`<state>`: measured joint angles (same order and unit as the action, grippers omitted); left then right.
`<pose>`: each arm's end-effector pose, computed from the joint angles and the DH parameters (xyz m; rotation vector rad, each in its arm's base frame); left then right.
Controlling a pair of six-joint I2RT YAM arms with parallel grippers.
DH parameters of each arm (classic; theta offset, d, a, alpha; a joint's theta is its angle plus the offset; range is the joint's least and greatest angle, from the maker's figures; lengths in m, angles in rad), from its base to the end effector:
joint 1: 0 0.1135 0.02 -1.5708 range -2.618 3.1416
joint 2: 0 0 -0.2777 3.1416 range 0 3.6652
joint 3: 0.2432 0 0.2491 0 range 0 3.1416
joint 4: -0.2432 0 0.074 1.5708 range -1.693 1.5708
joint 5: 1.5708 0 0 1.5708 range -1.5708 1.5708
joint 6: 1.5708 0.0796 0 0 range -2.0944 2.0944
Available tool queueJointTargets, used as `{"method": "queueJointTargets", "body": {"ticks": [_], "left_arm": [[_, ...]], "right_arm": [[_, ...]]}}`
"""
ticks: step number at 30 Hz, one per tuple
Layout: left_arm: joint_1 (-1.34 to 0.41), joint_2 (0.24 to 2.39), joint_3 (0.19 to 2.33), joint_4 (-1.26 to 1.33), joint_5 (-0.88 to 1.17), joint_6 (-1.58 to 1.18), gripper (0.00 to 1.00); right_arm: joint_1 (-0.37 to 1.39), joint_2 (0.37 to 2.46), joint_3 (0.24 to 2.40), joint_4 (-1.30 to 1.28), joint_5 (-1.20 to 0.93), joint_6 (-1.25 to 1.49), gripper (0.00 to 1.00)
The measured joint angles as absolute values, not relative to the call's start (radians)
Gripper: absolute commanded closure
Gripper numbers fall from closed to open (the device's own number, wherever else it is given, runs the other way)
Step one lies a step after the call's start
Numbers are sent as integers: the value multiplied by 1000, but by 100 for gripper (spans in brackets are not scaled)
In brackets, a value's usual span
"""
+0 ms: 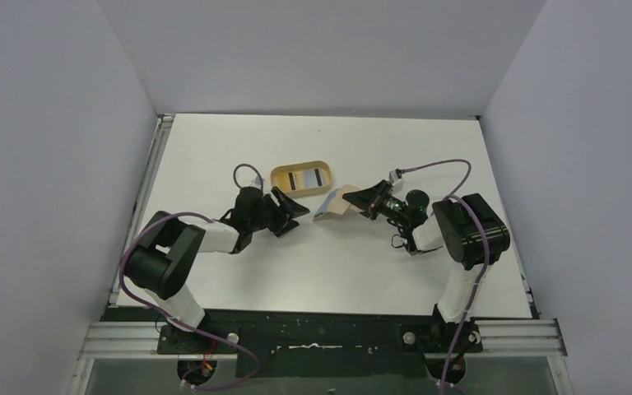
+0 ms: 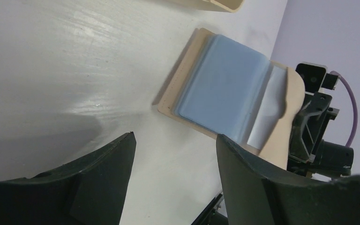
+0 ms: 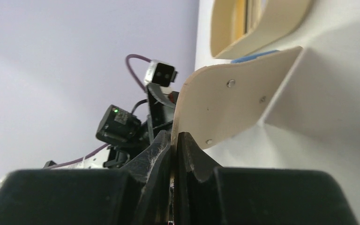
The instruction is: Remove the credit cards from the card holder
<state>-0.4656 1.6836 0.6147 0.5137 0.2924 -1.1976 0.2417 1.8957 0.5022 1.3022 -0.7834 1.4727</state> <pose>0.3005 -0.1767 0.1272 -0.6692 2.2906 -1.2140 0.3169 0.1360 0.1374 0.5160 1.9792 1.8379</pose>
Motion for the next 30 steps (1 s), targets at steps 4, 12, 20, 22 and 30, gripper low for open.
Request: {"method": "queueJointTargets", "body": {"ticks": [4, 12, 20, 22, 30], "left_arm": [[-463, 1684, 582, 579, 289, -1285, 39], [-448, 1662, 555, 723, 268, -1500, 38], [-451, 1626, 474, 953, 133, -1777, 38], [-463, 1645, 474, 1009, 105, -1853, 38], [-601, 1734, 474, 1169, -36, -2048, 37]], "right_arm": [[252, 1872, 549, 1326, -812, 1492, 100], [296, 1631, 701, 938, -858, 1276, 100], [327, 1445, 831, 553, -876, 1028, 100], [327, 1436, 831, 509, -879, 1008, 100], [335, 1423, 839, 406, -880, 989, 100]]}}
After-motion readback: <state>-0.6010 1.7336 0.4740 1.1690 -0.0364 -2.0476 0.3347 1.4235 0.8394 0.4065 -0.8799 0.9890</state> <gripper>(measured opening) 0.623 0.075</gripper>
